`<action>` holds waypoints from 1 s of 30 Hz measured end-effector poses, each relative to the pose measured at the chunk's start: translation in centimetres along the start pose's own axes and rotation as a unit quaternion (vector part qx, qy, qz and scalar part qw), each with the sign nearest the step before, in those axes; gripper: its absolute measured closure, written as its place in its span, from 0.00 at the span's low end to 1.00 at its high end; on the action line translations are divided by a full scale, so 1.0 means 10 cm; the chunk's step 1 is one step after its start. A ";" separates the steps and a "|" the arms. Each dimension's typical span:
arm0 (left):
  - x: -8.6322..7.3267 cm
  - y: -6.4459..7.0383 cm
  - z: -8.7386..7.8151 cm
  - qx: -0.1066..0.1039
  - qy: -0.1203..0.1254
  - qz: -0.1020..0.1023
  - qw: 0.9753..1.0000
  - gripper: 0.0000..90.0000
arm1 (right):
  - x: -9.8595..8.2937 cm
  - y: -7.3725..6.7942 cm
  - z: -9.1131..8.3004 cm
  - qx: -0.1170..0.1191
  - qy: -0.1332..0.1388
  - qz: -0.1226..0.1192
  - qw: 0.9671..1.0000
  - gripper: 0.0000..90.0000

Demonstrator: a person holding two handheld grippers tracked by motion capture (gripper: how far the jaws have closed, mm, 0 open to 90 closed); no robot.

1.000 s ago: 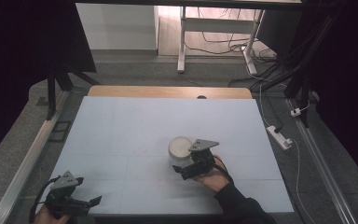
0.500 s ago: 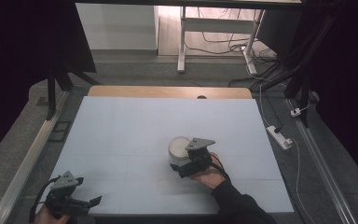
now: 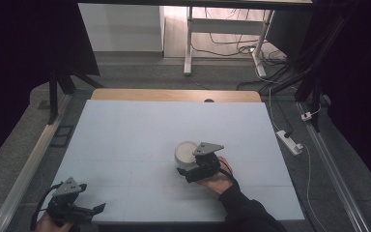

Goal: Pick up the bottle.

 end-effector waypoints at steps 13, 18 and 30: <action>0.00 0.00 0.00 -0.001 -0.001 -0.001 1.000 0.00 | 0.01 -0.01 -0.02 0.005 -0.007 -0.009 1.000 0.07; 0.00 0.00 0.00 -0.001 -0.001 -0.001 1.000 0.00 | 0.04 -0.06 -0.05 0.016 -0.003 -0.012 1.000 0.07; 0.00 0.00 0.01 -0.001 -0.003 -0.001 1.000 0.00 | 0.12 -0.24 -0.12 0.031 0.006 -0.024 0.999 0.07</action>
Point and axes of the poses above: each handheld gripper's, and its own axes: z roughly forward along the jaws, x roughly out of its top, y roughly to its right, the point moved 8 cm from there along z, roughly forward along the jaws, and after that the axes turned 12 degrees about z, right-handed, at the moved point
